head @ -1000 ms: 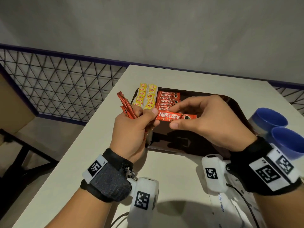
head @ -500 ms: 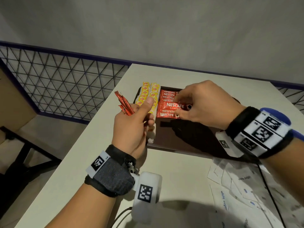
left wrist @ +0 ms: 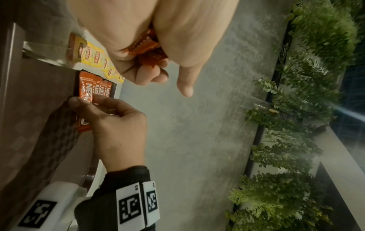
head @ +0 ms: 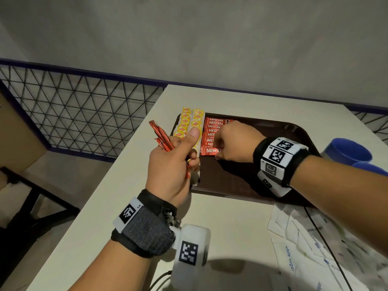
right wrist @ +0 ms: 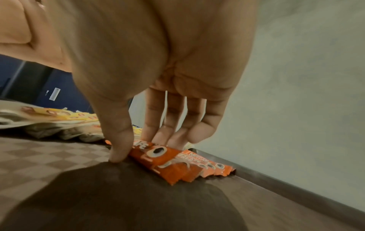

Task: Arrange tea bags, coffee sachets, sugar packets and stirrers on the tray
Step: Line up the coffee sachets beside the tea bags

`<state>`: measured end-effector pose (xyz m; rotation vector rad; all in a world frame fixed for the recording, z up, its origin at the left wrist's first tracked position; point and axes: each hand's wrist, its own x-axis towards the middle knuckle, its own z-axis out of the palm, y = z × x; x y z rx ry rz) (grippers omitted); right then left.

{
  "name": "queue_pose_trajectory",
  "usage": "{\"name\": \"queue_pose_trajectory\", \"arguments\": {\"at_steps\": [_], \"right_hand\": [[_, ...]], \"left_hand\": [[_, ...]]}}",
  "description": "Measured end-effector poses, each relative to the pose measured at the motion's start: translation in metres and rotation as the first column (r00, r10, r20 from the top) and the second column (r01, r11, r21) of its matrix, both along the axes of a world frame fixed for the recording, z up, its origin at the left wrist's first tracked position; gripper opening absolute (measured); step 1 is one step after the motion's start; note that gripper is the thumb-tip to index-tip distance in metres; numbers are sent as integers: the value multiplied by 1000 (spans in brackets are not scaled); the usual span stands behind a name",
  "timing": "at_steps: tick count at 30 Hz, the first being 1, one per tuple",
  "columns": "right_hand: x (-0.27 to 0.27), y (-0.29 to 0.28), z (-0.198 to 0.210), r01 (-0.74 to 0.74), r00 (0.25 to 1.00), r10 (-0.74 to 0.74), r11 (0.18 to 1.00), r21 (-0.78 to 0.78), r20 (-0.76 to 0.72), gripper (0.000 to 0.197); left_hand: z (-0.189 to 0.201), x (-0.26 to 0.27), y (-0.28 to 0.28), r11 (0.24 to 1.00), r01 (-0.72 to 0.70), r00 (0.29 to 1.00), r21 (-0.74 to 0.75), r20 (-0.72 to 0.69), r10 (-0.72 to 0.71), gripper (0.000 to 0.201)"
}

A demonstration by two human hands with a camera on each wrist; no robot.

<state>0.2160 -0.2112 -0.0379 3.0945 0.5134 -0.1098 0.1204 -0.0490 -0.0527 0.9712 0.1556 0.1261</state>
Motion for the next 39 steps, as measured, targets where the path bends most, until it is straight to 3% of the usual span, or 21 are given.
{"name": "queue_pose_trajectory", "arguments": {"at_steps": [17, 22, 25, 28, 32, 39], "right_hand": [[4, 1, 2, 19, 1000, -19, 999, 27, -5, 32], [0, -1, 7, 33, 999, -32, 996, 77, -11, 32], [-8, -1, 20, 30, 998, -41, 980, 199, 48, 28], [-25, -1, 40, 24, 996, -57, 904, 427, 65, 16], [-53, -3, 54, 14, 998, -52, 713, 701, 32, 14], [-88, -13, 53, 49, 998, 17, 527, 849, -68, 14]], "left_hand": [[1, 0, 0, 1000, 12, 1000, -15, 0, -12, 44], [4, -3, 4, 963, 134, 987, -236, -52, -150, 30], [6, -7, 6, 918, 237, 960, -318, -70, -272, 14], [9, -12, 1, 904, 313, 936, -291, -64, -345, 10], [10, -16, -2, 911, 381, 920, -158, -36, -391, 14], [10, -21, -4, 851, 512, 858, 119, -32, -512, 22]]}}
